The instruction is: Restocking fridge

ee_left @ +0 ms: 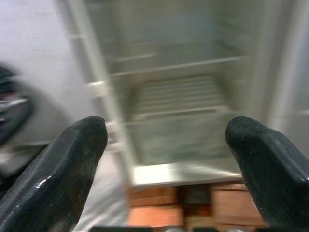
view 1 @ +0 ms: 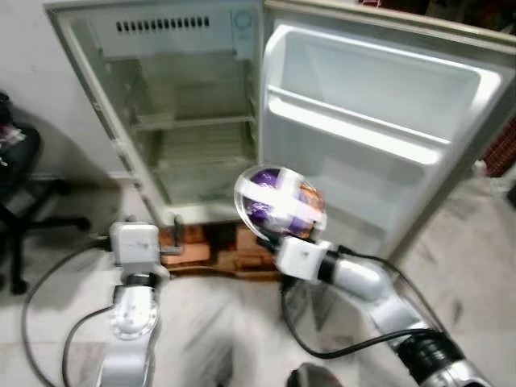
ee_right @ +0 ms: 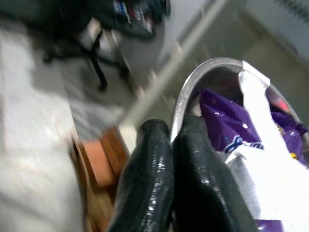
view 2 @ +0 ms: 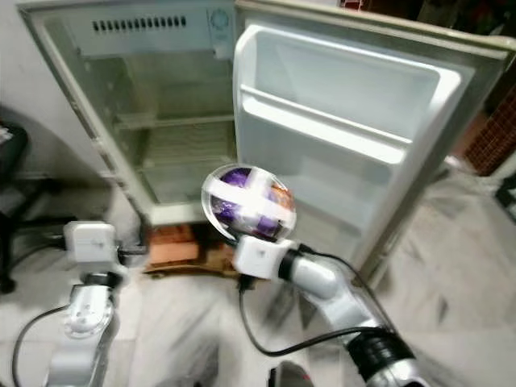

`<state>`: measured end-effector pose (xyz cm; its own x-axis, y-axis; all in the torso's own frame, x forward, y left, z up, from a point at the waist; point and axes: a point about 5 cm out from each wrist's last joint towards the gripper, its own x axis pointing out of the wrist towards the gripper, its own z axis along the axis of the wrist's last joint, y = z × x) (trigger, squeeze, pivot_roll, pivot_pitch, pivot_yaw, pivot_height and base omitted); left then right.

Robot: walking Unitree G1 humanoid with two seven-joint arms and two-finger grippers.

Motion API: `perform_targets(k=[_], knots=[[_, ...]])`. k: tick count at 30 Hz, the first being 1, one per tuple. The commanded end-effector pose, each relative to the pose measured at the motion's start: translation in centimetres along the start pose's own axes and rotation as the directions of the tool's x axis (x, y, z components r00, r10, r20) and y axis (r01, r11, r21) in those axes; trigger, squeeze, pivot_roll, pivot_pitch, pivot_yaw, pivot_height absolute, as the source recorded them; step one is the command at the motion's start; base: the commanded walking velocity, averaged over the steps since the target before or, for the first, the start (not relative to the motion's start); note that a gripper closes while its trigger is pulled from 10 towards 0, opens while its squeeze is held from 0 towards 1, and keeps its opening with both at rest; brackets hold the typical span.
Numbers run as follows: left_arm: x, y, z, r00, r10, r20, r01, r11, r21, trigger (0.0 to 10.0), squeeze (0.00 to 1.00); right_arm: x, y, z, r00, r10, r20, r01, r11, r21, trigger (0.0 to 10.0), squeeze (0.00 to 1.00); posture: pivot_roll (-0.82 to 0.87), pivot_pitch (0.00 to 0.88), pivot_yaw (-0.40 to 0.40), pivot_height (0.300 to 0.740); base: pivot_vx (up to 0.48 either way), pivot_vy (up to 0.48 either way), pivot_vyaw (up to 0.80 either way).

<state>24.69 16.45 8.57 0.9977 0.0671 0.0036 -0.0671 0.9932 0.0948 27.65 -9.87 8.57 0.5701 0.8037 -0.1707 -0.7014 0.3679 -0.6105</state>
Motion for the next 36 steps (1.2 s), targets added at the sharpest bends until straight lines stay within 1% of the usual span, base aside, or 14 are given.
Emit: perform_targets(k=[1,3,8,14,25,29,34,36], knots=[[-0.1,1.3,0.0,0.999,0.037,0.001,-0.037,0.999,0.025,10.0,0.0,0.6,-0.4,1.2,0.998,-0.015,0.058,0.016,1.0,-0.019,10.0,0.0,-0.01,0.078,0.004,0.74,0.334,0.345,0.0],[-0.1,1.2,0.1,0.999,0.037,0.001,-0.037,0.999,0.021,10.0,0.0,0.6,-0.5,1.2,0.998,-0.015,0.056,0.016,1.0,-0.02,10.0,0.0,-0.01,0.077,0.003,0.74,0.322,0.356,0.0],[-0.1,1.2,0.0,0.999,0.042,-0.004,-0.042,0.999,0.002,10.0,0.0,0.5,-0.6,0.9,0.999,-0.018,0.047,0.019,1.0,-0.02,10.0,0.0,-0.01,0.078,0.003,0.74,0.0,0.446,0.0],[-0.3,1.0,-0.1,0.999,0.037,-0.009,-0.037,0.999,0.0,10.0,0.0,0.4,-0.5,0.8,0.999,-0.021,0.041,0.022,1.0,-0.019,10.0,0.0,-0.01,0.078,0.003,0.74,0.0,0.48,0.0],[-0.3,1.1,-0.2,0.999,0.037,-0.013,-0.037,0.999,0.008,10.0,0.0,0.3,-0.5,0.7,0.999,-0.025,0.036,0.026,0.999,-0.02,10.0,0.0,-0.01,0.079,0.009,0.74,0.0,0.477,0.0],[-0.8,1.1,-0.1,0.999,0.033,-0.007,-0.033,0.999,0.019,10.0,0.0,0.2,-0.3,0.7,0.999,-0.025,0.036,0.026,0.999,-0.02,10.0,0.0,-0.01,0.08,0.018,0.74,0.0,0.073,0.0],[-1.7,1.2,-0.6,0.999,0.035,-0.028,-0.035,0.999,-0.007,10.0,0.0,0.0,-0.1,0.5,0.999,-0.031,0.028,0.031,0.999,-0.012,10.0,0.0,-0.01,0.08,0.029,0.74,0.0,0.0,0.0],[-1.9,1.3,-0.8,0.998,0.044,-0.04,-0.044,0.999,-0.006,10.0,0.0,-0.1,-0.1,0.6,0.999,-0.033,0.028,0.033,0.999,-0.011,10.0,0.0,-0.02,0.08,0.039,0.74,0.0,0.0,0.0]])
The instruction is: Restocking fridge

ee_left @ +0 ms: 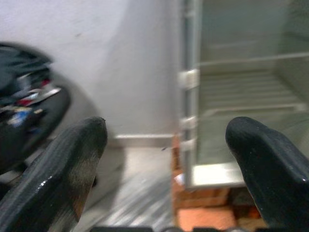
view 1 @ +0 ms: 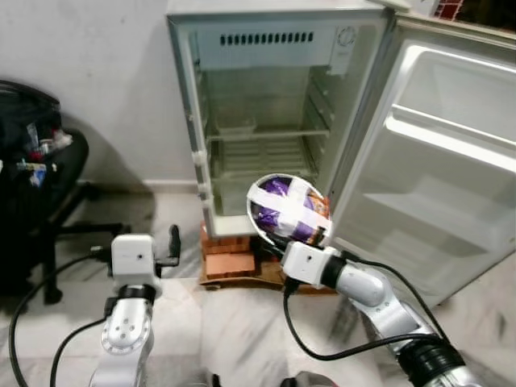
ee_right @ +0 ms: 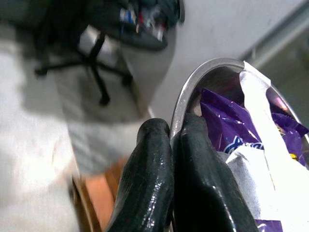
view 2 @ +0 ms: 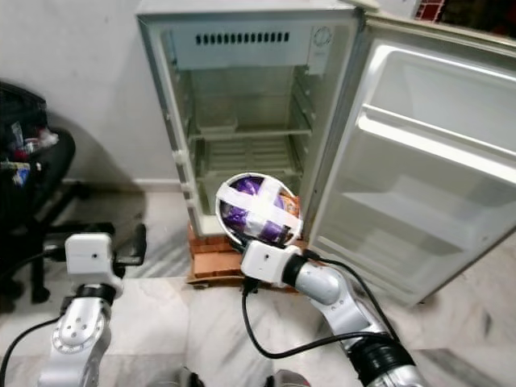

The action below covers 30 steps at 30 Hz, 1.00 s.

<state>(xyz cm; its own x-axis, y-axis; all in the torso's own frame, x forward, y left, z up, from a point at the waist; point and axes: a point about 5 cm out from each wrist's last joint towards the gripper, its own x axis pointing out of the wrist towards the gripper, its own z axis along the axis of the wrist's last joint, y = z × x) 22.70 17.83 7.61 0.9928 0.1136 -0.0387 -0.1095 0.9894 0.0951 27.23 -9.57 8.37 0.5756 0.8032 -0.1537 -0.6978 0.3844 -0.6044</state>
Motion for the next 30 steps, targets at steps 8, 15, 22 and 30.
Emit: perform_targets(k=[8,15,22,30], knots=[[-0.5,-0.1,0.0,1.0,-0.002,-0.011,0.001,1.0,-0.024,10.0,0.0,-1.3,-0.7,-0.3,0.999,-0.033,-0.01,0.033,0.999,-0.013,10.0,0.0,-0.03,0.081,0.035,0.74,0.0,0.0,0.0],[-0.2,-0.2,0.2,1.0,-0.015,0.0,0.015,1.0,-0.026,10.0,0.0,-1.1,-0.9,-0.2,0.999,-0.035,-0.01,0.035,0.999,-0.016,10.0,0.0,-0.02,0.079,0.031,0.74,0.104,0.0,0.0],[-0.3,-0.3,0.1,1.0,-0.021,-0.002,0.021,0.999,-0.03,10.0,0.0,-1.2,-0.7,-0.2,0.999,-0.033,-0.013,0.032,0.999,-0.017,10.0,0.0,-0.03,0.08,0.03,0.74,0.392,0.0,0.0],[-0.2,-0.5,0.2,1.0,-0.031,0.002,0.031,0.999,-0.032,10.0,0.0,-1.2,-0.7,-0.2,0.999,-0.029,-0.013,0.029,0.999,-0.019,10.0,0.0,-0.03,0.082,0.029,0.74,0.412,0.0,0.0]])
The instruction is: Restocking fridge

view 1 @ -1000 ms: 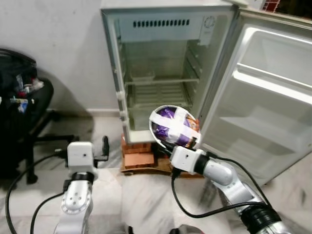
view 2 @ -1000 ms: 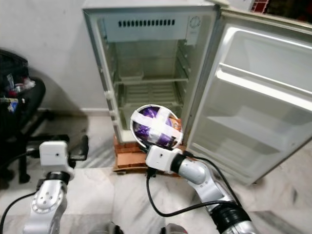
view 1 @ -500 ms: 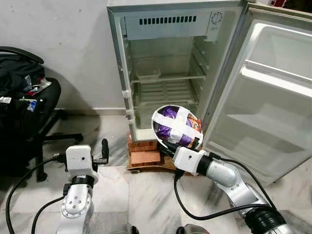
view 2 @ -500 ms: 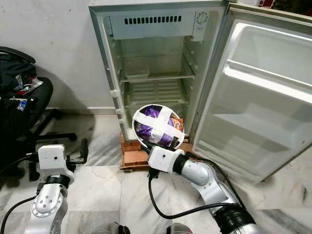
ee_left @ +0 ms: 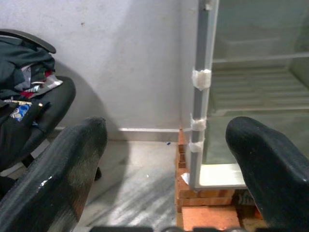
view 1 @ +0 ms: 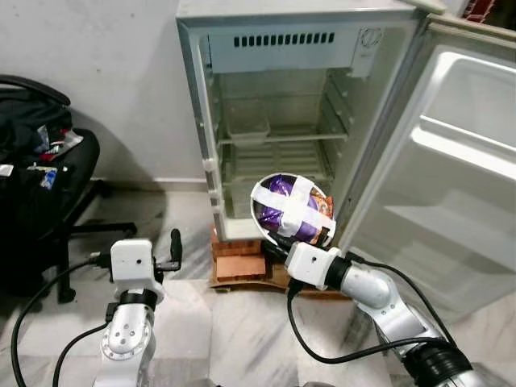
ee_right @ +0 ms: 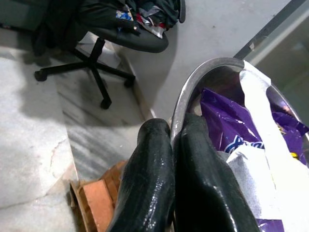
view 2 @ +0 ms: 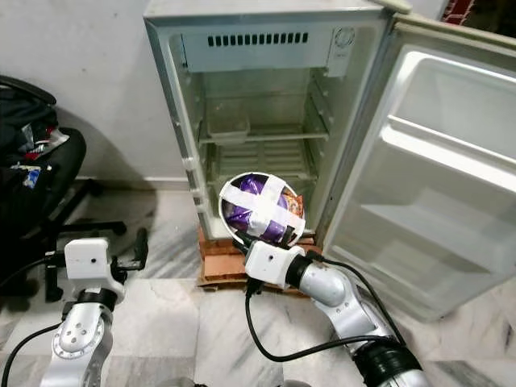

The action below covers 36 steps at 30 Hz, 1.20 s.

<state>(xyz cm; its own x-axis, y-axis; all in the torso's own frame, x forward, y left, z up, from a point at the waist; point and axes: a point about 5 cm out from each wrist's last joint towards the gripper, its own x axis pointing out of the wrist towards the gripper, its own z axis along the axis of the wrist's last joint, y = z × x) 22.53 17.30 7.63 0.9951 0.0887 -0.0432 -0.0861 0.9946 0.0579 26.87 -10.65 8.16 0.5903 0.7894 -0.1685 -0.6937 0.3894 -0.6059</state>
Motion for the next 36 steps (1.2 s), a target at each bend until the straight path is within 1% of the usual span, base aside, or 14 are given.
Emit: perform_targets(k=[1,26,28,36], knots=[[0.06,0.0,0.14,1.0,-0.006,0.003,0.006,1.0,0.004,10.0,0.0,-0.13,-0.6,0.3,1.0,-0.021,0.011,0.022,1.0,-0.018,10.0,0.0,-0.03,0.082,0.029,0.74,0.416,0.0,0.0],[0.1,-0.16,0.02,1.0,-0.01,-0.002,0.01,1.0,0.004,10.0,0.0,-0.06,-0.44,0.13,1.0,-0.022,0.01,0.022,1.0,-0.01,10.0,0.0,-0.02,0.083,0.026,0.74,0.399,0.0,0.0],[0.09,-0.19,-0.01,1.0,-0.009,-0.004,0.009,1.0,0.0,10.0,0.0,-0.08,-0.43,0.13,1.0,-0.02,0.01,0.021,1.0,-0.012,10.0,0.0,-0.02,0.083,0.025,0.74,0.255,0.0,0.0],[0.08,-0.24,0.01,1.0,-0.001,-0.004,0.001,1.0,0.003,10.0,0.0,-0.11,-0.33,0.16,1.0,-0.008,0.012,0.008,1.0,-0.017,10.0,0.0,-0.02,0.085,0.024,0.74,0.0,0.0,0.06]])
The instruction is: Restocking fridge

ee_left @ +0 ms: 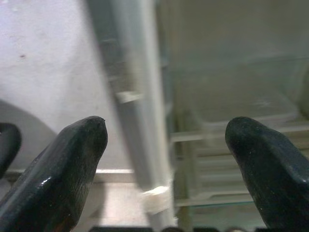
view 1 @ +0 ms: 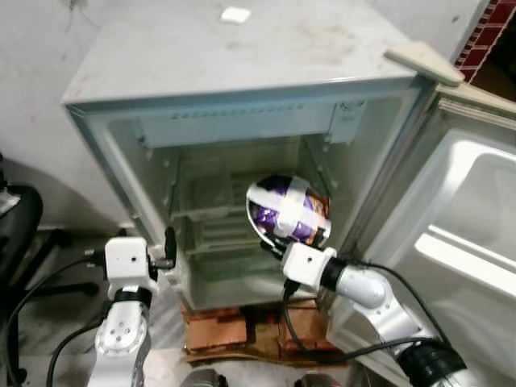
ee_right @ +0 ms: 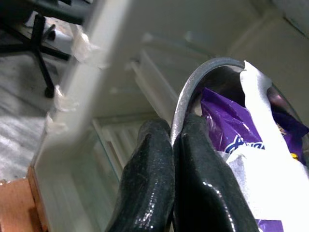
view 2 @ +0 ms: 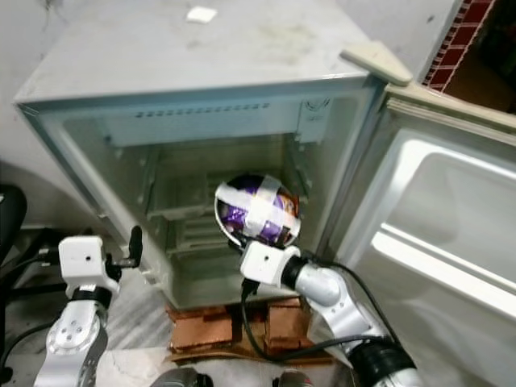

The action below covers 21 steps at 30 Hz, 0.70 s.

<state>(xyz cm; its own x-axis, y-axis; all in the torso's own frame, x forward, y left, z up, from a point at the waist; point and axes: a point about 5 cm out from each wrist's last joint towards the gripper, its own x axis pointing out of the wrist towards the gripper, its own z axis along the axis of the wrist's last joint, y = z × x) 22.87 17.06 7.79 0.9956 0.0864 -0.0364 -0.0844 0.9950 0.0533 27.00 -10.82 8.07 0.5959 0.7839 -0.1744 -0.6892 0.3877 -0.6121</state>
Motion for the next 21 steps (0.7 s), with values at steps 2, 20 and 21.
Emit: perform_targets(k=[2,20,21], knots=[[-0.22,-0.05,-0.14,1.0,-0.002,-0.012,0.002,1.0,0.009,10.0,0.0,-0.04,-0.29,0.37,1.0,-0.01,0.022,0.01,1.0,-0.003,10.0,0.0,-0.02,0.084,0.024,0.74,0.0,0.0,0.48],[-0.37,0.04,-0.1,1.0,-0.005,-0.019,0.005,1.0,0.007,10.0,0.0,0.05,-0.5,0.17,1.0,-0.025,0.013,0.025,1.0,0.006,10.0,0.0,-0.02,0.088,0.022,0.74,0.0,0.0,0.17],[-0.4,0.05,-0.11,1.0,-0.007,-0.02,0.007,1.0,0.005,10.0,0.0,0.05,-0.56,0.13,1.0,-0.026,0.011,0.026,1.0,0.005,10.0,0.0,-0.02,0.088,0.022,0.74,0.0,0.0,0.0]])
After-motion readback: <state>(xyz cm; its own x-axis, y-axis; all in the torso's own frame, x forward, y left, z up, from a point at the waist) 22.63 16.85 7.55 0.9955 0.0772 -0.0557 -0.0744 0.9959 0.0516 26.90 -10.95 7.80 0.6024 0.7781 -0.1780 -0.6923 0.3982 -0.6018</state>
